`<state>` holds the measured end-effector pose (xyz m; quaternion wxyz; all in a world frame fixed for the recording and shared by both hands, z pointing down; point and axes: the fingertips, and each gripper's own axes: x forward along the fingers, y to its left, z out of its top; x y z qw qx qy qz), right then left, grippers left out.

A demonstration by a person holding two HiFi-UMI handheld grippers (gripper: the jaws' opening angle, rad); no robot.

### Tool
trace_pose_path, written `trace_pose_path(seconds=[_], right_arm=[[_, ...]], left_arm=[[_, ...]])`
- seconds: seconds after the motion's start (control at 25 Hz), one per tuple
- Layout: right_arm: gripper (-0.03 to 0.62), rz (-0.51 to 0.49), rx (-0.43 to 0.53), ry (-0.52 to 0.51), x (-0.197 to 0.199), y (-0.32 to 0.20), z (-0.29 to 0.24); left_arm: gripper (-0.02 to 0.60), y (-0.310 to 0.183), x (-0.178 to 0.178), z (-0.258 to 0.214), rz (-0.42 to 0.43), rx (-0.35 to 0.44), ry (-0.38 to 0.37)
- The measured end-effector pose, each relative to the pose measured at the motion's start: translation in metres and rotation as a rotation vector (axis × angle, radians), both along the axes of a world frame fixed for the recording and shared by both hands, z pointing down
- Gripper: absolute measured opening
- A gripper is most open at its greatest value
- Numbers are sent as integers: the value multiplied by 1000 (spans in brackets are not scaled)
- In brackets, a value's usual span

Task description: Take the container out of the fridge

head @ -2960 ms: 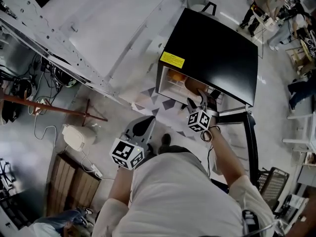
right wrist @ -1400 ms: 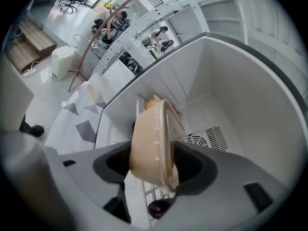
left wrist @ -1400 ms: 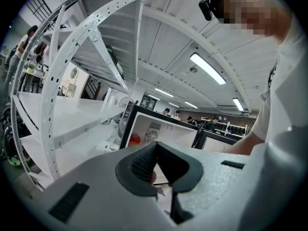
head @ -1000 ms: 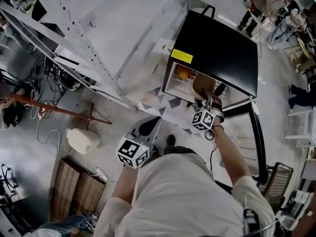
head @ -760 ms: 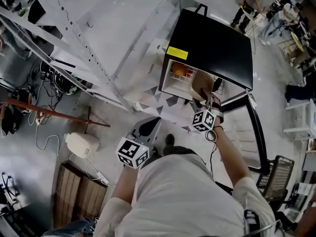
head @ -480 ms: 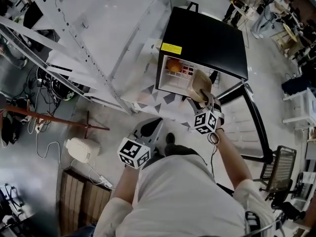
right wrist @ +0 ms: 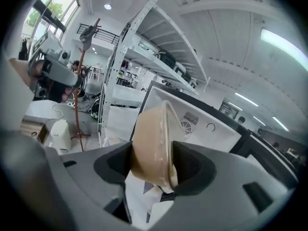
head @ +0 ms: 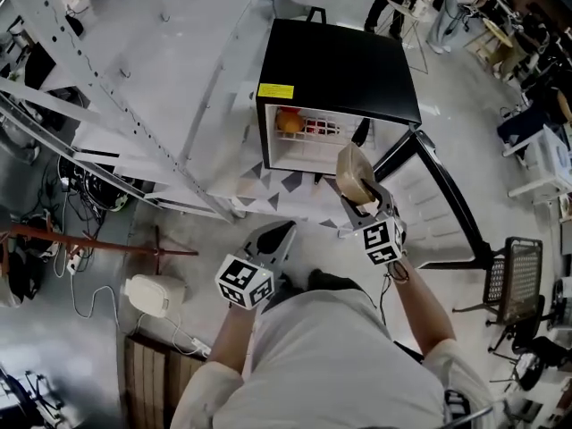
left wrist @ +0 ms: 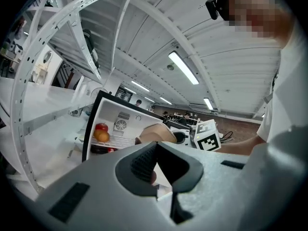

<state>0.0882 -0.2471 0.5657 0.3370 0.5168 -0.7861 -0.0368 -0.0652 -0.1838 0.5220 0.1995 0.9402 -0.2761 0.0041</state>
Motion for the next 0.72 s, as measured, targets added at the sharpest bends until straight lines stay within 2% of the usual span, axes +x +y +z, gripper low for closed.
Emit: trace_pose_path(seconds=[0.36,0.72], right_arm=[[253,27,-10,-115,26,38,-9],[252,-3,-19,-232,45,87,-22]], left_arm=[[2,13,34,-1,20,-9,-30],[2,52,70,-7,3,-10,-55]])
